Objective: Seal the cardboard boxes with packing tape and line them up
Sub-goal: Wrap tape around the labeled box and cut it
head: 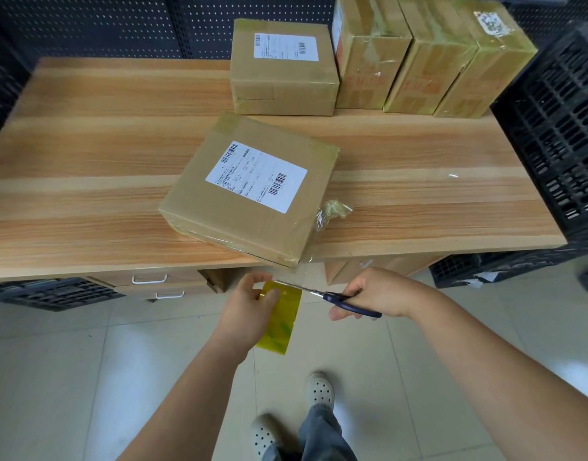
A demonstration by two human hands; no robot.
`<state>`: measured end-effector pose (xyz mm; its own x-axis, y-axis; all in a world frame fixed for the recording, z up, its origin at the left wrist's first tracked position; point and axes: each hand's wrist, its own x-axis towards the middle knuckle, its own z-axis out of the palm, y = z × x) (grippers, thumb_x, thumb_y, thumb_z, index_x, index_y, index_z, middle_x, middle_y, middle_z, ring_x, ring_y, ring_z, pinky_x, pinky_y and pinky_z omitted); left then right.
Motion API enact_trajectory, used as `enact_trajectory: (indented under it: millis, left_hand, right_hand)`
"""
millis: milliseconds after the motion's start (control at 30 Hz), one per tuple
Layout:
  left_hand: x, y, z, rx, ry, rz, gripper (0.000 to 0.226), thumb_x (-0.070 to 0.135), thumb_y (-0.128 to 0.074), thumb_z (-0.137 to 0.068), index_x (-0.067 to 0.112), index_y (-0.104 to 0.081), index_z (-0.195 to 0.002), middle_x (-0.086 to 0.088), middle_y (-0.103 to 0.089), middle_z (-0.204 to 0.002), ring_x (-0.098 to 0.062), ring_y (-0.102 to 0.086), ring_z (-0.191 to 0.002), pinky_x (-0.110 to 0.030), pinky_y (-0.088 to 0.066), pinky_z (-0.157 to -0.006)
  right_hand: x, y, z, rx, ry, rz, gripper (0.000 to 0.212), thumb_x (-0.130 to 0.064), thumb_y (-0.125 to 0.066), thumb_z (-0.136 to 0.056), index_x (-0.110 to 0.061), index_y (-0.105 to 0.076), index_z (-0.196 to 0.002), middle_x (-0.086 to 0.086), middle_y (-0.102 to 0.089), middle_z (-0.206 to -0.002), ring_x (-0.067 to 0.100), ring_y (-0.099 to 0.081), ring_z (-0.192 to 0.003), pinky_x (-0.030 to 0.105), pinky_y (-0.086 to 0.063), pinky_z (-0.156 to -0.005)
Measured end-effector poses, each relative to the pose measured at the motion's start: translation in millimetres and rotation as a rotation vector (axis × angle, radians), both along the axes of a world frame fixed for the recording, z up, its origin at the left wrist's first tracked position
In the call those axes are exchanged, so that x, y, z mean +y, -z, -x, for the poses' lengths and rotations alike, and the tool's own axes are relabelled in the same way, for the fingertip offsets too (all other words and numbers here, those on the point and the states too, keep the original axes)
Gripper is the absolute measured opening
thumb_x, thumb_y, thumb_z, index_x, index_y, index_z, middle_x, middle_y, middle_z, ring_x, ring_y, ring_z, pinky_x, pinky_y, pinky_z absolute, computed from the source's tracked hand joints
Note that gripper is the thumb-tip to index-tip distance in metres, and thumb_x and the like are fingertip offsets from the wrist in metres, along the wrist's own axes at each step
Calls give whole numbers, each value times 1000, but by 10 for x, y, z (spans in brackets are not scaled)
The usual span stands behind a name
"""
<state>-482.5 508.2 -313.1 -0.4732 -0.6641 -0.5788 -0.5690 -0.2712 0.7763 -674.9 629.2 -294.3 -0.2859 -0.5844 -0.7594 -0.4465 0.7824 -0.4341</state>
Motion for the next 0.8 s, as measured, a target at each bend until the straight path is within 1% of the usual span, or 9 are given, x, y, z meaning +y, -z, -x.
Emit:
enact_trajectory:
  millis: [167, 300, 400, 467, 533, 600, 667, 733, 800]
  left_hand:
    - [-27, 23, 5, 0, -20, -18, 15, 23, -57, -96, 31, -54, -109, 4, -60, -93, -12, -57, -74, -25, -44, -60]
    - [-76, 54, -4, -29, 6, -20, 19, 25, -59, -94, 31, -57, -112, 2, -62, -98, -15, -60, -81, -30, -48, -71]
    - [-109, 56, 7, -58, 34, 15, 24, 27, -61, -92, 30, -58, -116, 1, -61, -101, -15, -60, -84, -29, -48, -71]
    - [-132, 56, 24, -73, 47, 32, 27, 29, -62, -91, 30, -59, -119, 0, -61, -104, -15, -60, -88, -29, -49, -75]
    - [-140, 51, 45, -85, 60, 35, 29, 29, -62, -91, 29, -59, -120, 1, -59, -103, -13, -58, -88, -29, -47, -76]
    - [-127, 43, 62, -103, 83, 59, 29, 28, -61, -91, 29, -59, -120, 3, -58, -101, -10, -56, -86, -27, -43, -75]
    - [-102, 24, 79, -123, 109, 95, 30, 27, -61, -91, 28, -59, -121, 2, -57, -102, -11, -54, -85, -25, -41, -74]
    - [-92, 15, 103, -143, 128, 109, 31, 27, -61, -91, 28, -59, -123, -2, -57, -108, -16, -55, -90, -25, -40, -76]
    - [-99, 6, 135, -148, 142, 113, 33, 28, -61, -91, 29, -59, -124, -3, -58, -113, -19, -55, -96, -26, -40, -79]
  right_hand:
    - [23, 4, -40, -6, 60, 56, 56, -70, -78, -51, -22, -77, -79, 1, -57, -63, 12, -45, -54, 23, -35, -59]
    - [51, -46, -72, 21, 52, 61, 50, -62, -82, -59, -17, -76, -79, 1, -47, -54, 11, -40, -47, 20, -30, -49]
    - [57, -88, -86, 83, 44, 64, 36, -59, -83, -63, -24, -72, -62, -8, -41, -45, 12, -35, -47, 22, -24, -44]
    - [56, -87, -93, 126, 38, 75, 34, -59, -81, -65, -33, -66, -50, -10, -38, -42, 13, -32, -51, 26, -22, -48]
    - [64, -58, -90, 151, 35, 90, 31, -63, -81, -61, -34, -70, -55, -7, -38, -47, 14, -32, -53, 28, -23, -52]
    - [72, -46, -76, 165, 21, 94, 36, -67, -79, -57, -33, -75, -67, -4, -39, -53, 15, -33, -54, 28, -24, -55]
    - [89, -70, -55, 173, -1, 89, 36, -68, -79, -57, -33, -75, -68, -4, -39, -53, 15, -34, -54, 28, -24, -55]
    - [116, -103, -20, 184, -19, 86, 33, -66, -79, -59, -34, -75, -66, -5, -38, -52, 14, -32, -53, 28, -24, -54]
    - [148, -121, -8, 216, -30, 82, 41, -68, -80, -58, -28, -75, -69, -6, -37, -51, 13, -33, -51, 28, -24, -53]
